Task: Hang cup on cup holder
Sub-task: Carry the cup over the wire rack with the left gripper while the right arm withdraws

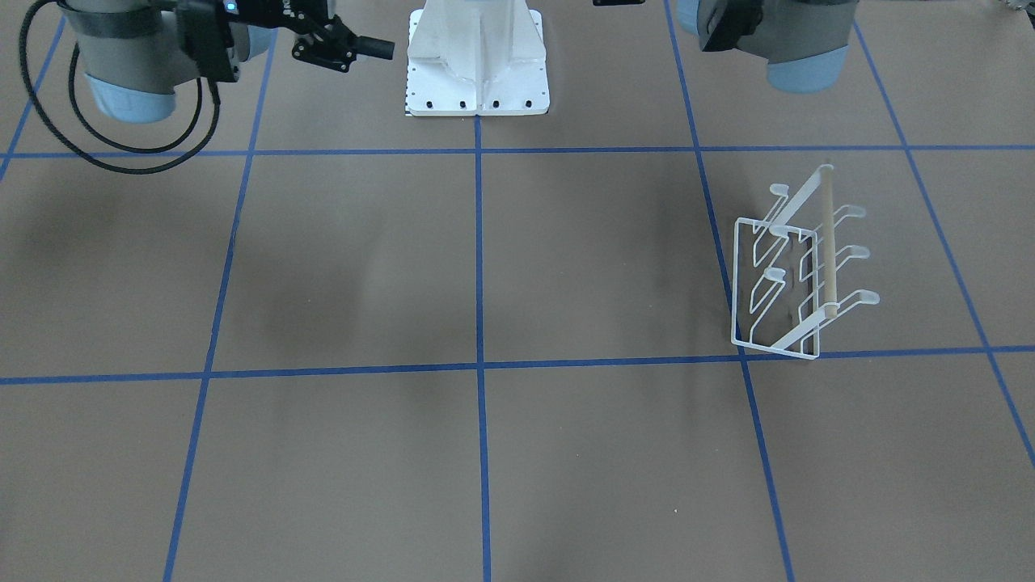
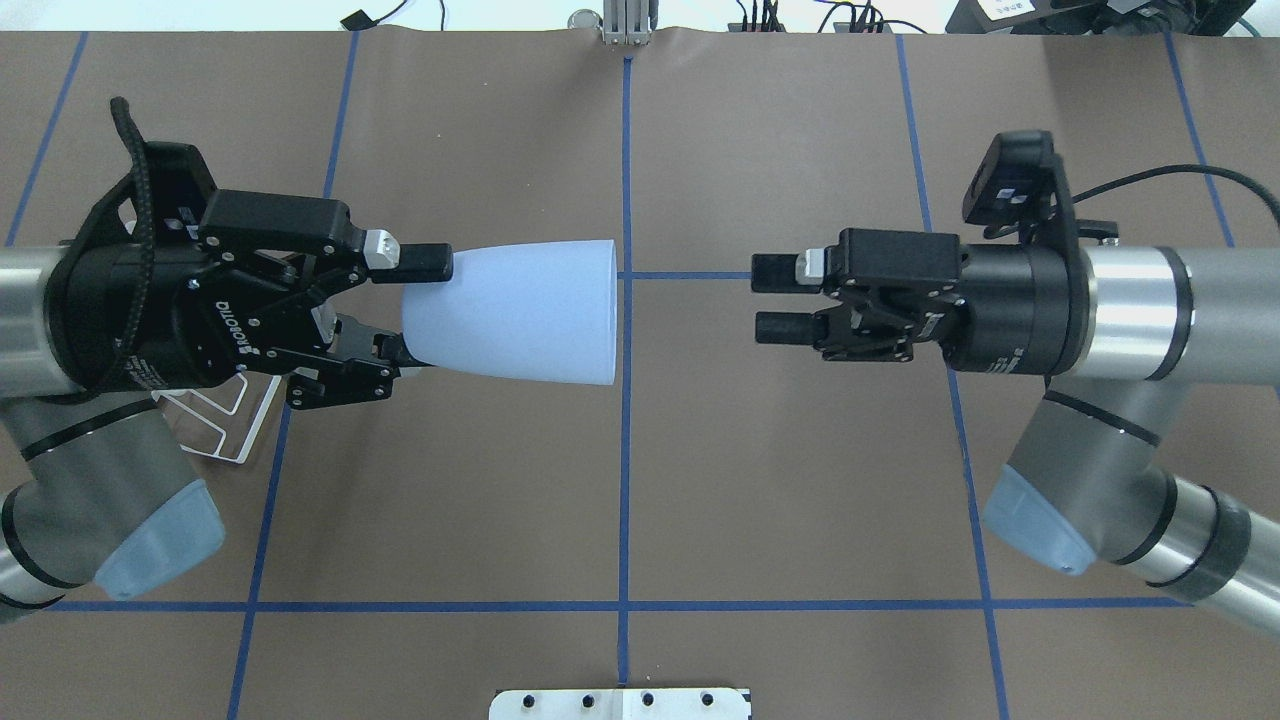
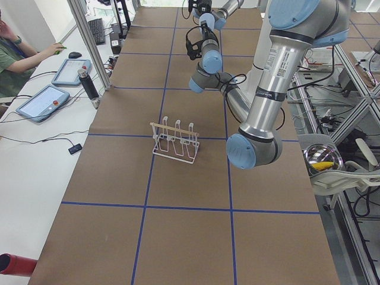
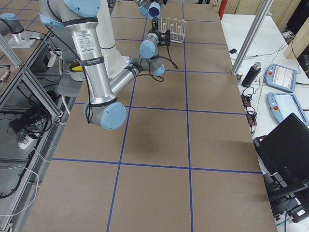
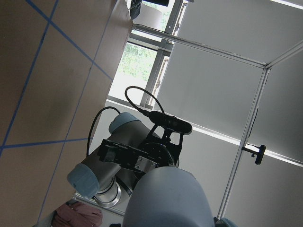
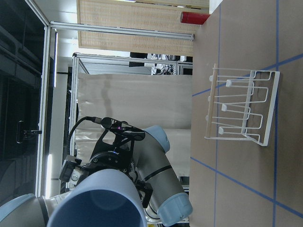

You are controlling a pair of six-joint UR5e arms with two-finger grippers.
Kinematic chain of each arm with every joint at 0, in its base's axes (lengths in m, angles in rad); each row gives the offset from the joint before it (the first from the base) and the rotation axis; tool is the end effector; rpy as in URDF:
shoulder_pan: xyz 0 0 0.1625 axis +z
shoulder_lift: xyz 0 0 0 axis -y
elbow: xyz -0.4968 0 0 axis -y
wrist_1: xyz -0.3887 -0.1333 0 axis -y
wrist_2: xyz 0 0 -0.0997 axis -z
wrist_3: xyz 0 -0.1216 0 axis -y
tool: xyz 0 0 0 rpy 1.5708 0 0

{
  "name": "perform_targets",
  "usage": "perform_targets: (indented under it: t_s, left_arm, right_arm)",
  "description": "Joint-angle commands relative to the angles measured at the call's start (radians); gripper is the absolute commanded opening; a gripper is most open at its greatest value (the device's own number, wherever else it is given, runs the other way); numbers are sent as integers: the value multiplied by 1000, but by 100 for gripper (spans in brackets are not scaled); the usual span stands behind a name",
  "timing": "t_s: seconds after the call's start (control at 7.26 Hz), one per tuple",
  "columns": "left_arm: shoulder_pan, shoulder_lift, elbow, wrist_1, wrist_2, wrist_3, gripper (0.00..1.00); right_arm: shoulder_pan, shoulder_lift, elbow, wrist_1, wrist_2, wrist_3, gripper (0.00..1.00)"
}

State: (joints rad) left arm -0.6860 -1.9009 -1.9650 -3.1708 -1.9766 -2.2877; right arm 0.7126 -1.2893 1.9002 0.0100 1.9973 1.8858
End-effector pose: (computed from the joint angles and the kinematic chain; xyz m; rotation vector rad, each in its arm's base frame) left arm 0.3061 -0.3608 0.2258 -0.2359 2.2530 -0.2759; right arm -0.3153 -0.3821 0.2713 0.1872 -2.1238 0.1359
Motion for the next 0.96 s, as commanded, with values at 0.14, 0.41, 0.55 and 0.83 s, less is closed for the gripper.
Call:
perform_targets:
  t_s: [0.14, 0.41, 0.55, 0.83]
  left_arm:
    - [-191, -7, -3, 287, -198, 162, 0]
    - [-338, -10, -9, 584, -408, 413, 0]
    - [-405, -7, -32, 738, -492, 553, 0]
    - [-467, 23, -58, 901, -508, 773, 0]
  right_arm:
    - [332, -42, -183, -75, 258, -240, 100]
    - [474, -47, -214, -430, 279, -703, 100]
    - [519, -39, -210, -640, 278, -920, 100]
    - [605, -38, -214, -963, 224, -1356, 100]
